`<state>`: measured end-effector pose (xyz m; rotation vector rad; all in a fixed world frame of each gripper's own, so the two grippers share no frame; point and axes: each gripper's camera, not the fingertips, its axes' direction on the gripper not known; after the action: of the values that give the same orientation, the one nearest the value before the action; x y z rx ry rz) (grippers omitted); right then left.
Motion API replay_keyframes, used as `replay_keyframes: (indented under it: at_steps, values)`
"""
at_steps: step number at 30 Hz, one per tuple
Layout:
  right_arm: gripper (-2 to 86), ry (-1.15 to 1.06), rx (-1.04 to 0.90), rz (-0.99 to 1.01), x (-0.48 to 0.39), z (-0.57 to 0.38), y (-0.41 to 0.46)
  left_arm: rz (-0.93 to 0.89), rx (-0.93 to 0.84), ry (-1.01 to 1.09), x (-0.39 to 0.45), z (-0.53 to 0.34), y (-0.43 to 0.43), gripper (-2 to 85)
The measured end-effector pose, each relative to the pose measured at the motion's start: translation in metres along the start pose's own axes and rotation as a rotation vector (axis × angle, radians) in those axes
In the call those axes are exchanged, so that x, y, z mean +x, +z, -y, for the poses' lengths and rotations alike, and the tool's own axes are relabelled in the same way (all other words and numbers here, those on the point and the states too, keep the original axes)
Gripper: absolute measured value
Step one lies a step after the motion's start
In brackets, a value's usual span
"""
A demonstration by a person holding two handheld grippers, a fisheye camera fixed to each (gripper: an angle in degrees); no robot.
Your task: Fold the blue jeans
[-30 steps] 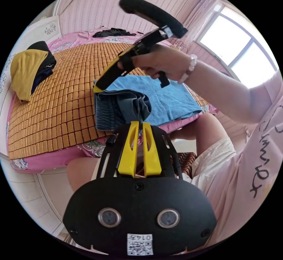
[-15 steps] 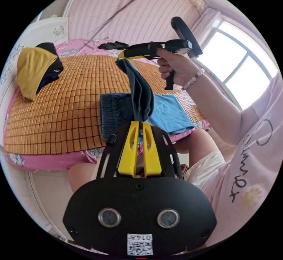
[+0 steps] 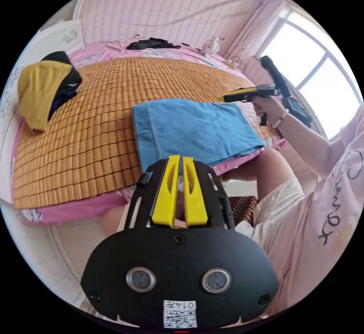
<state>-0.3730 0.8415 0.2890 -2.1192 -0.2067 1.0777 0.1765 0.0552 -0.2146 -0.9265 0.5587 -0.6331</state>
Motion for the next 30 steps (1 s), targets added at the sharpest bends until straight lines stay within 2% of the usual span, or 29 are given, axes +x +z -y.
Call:
replay_keyframes:
  at_steps: [4,8,9,10,12,18,20,22,24,27,30]
  values:
    - [-0.2,-0.224,-0.102,-0.056,-0.014,0.013,0.014,-0.170,-0.054,0.217,0.083,0.039,0.078,-0.9]
    - [-0.3,-0.283,-0.146,-0.147,-0.006,0.041,0.040,-0.097,-0.152,0.345,0.138,0.058,0.143,-1.0]
    - [-0.3,-0.289,-0.252,-0.101,0.004,0.046,0.061,-0.071,-0.162,0.356,0.142,0.059,0.150,-1.0]
    - [-0.3,-0.295,-0.226,-0.078,0.013,0.049,0.057,-0.034,-0.197,0.373,0.148,0.058,0.165,-1.0]
    - [-0.4,-0.317,-0.341,-0.021,0.025,0.059,0.051,-0.049,-0.172,0.374,0.151,0.054,0.172,-0.9]
    - [-0.2,-0.319,-0.257,-0.042,0.058,0.056,0.038,-0.066,-0.172,0.372,0.166,0.044,0.182,-0.2]
    - [0.0,-0.254,-0.199,0.018,0.083,0.042,0.015,-0.078,-0.167,0.372,0.170,0.042,0.182,2.8]
    - [0.8,-0.128,-0.037,0.111,0.127,-0.004,-0.034,-0.095,-0.148,0.398,0.177,0.041,0.178,6.1]
    - [2.2,0.007,0.033,0.159,0.166,-0.054,-0.063,-0.136,-0.103,0.452,0.189,0.037,0.174,8.2]
    - [10.4,0.226,-0.059,0.173,0.221,-0.143,-0.077,-0.192,-0.004,0.494,0.213,0.038,0.173,10.5]
    - [12.3,0.405,-0.165,0.191,0.260,-0.223,-0.078,-0.242,0.080,0.609,0.248,0.040,0.182,13.1]
